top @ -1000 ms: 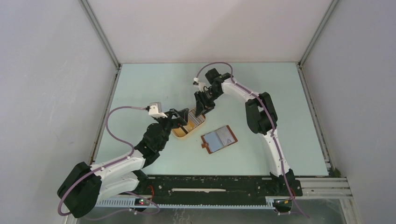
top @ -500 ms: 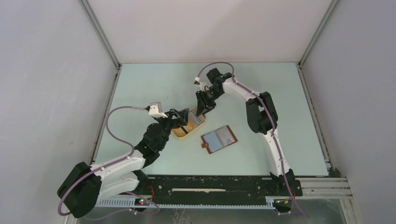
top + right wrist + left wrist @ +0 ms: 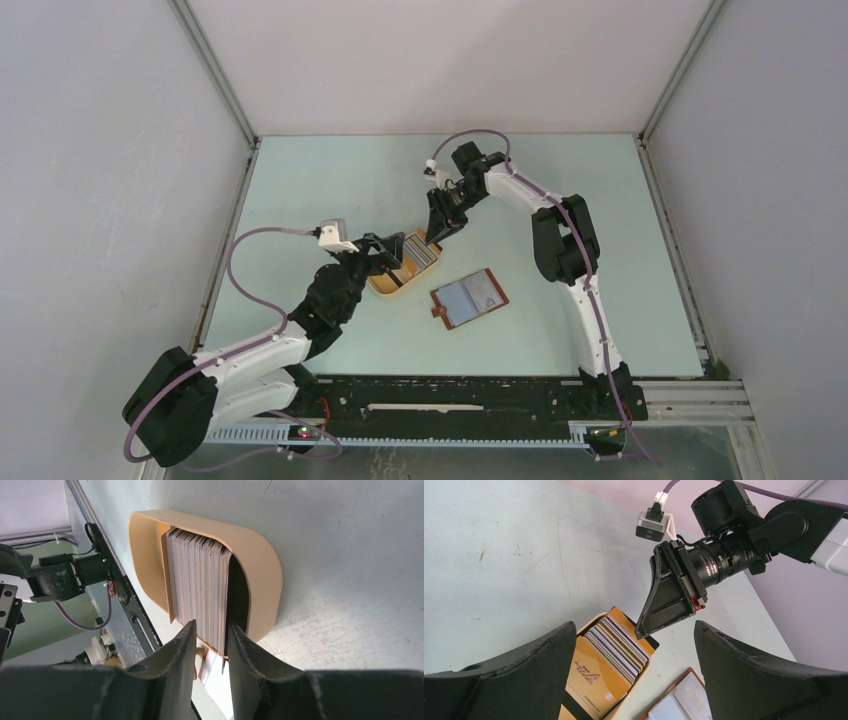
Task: Put the credit cards into the card holder
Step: Pick up the credit card from the storage box.
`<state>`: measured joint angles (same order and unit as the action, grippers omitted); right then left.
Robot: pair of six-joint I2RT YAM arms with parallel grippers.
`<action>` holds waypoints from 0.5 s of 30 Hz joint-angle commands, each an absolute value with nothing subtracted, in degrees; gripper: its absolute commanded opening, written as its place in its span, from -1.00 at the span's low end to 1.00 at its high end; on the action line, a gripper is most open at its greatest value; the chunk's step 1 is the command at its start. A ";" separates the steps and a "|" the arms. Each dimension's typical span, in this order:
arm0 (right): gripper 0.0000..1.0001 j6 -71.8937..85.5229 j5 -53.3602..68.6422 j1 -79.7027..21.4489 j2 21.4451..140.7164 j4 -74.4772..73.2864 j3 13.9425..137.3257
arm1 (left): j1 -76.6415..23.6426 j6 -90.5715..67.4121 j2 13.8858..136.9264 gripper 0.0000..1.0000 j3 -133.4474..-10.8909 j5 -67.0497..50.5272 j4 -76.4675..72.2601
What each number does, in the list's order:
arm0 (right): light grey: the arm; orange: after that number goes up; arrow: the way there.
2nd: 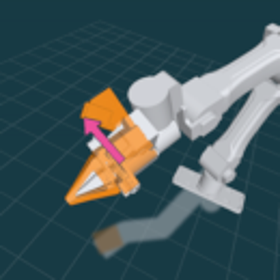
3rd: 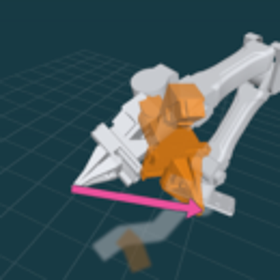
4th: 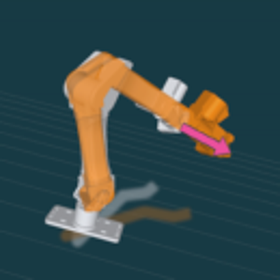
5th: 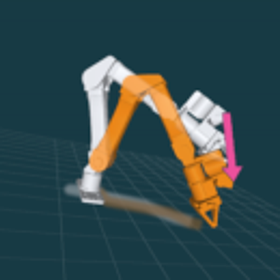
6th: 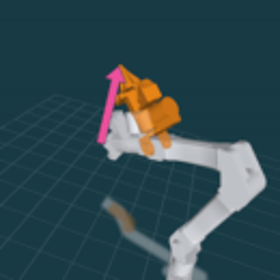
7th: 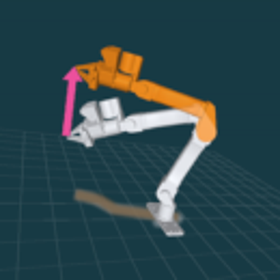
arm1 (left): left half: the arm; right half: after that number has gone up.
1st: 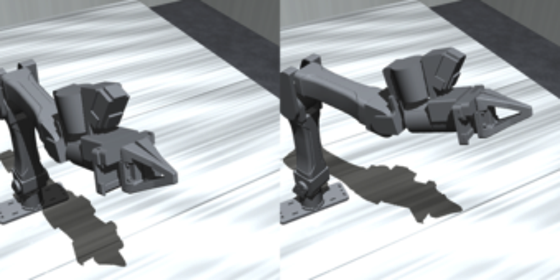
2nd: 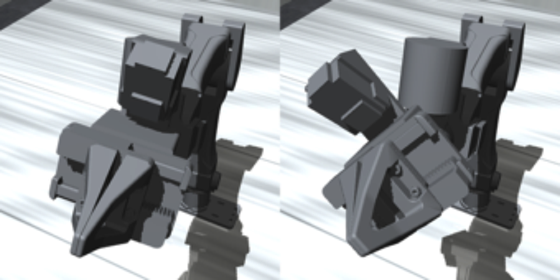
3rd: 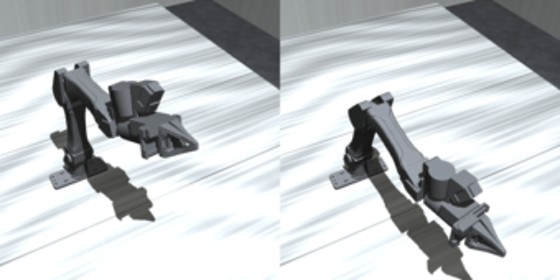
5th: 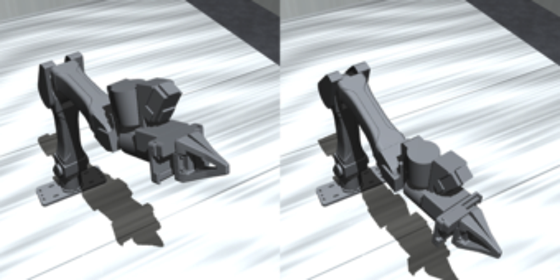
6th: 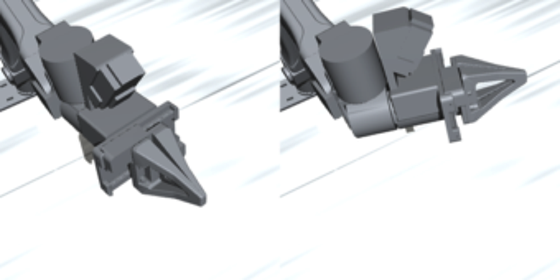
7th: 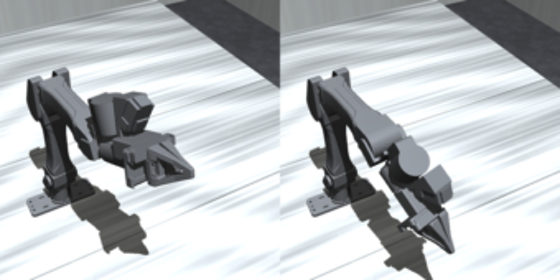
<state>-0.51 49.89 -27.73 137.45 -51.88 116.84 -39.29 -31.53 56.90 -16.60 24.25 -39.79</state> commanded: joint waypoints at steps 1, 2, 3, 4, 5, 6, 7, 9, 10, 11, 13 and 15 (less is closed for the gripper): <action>-0.29 -0.26 51.16 -27.33 134.74 -52.12 117.86 | -39.02 -31.75 56.04 0.84 -15.39 24.39 -42.01; -0.31 -0.26 51.15 -27.18 134.74 -52.19 117.86 | -39.00 -31.73 56.06 0.84 -15.45 24.42 -42.00; -0.34 -0.26 51.08 -27.08 134.74 -52.16 117.86 | -38.95 -31.73 56.07 0.84 -15.41 24.43 -42.00; -0.36 -0.26 50.99 -27.02 134.78 -52.22 117.86 | -38.96 -31.73 56.01 0.84 -15.42 24.37 -42.01; -0.38 -0.26 50.98 -26.92 134.82 -52.27 117.86 | -38.99 -31.73 56.05 0.84 -15.39 24.35 -42.01; -0.40 -0.26 50.90 -26.83 134.85 -52.28 117.86 | -39.00 -31.73 56.06 0.84 -15.38 24.38 -42.00; -0.41 -0.26 50.89 -26.81 134.95 -52.36 117.84 | -38.99 -31.73 56.07 0.84 -15.41 24.37 -42.01; -0.43 -0.26 50.89 -26.67 135.02 -52.44 117.85 | -38.95 -31.73 56.07 0.84 -15.38 24.35 -41.99; -0.44 -0.26 50.93 -26.59 135.07 -52.45 117.86 | -38.98 -31.75 56.01 0.84 -15.42 24.36 -42.01; -0.44 -0.26 50.92 -26.56 135.06 -52.42 117.84 | -38.97 -31.73 56.04 0.84 -15.44 24.38 -42.01; -0.45 -0.26 50.95 -26.43 135.08 -52.53 117.84 | -38.94 -31.73 56.07 0.84 -15.41 24.40 -42.00; -0.50 -0.26 50.98 -26.29 135.03 -52.54 117.84 | -38.94 -31.73 56.06 0.84 -15.38 24.39 -42.01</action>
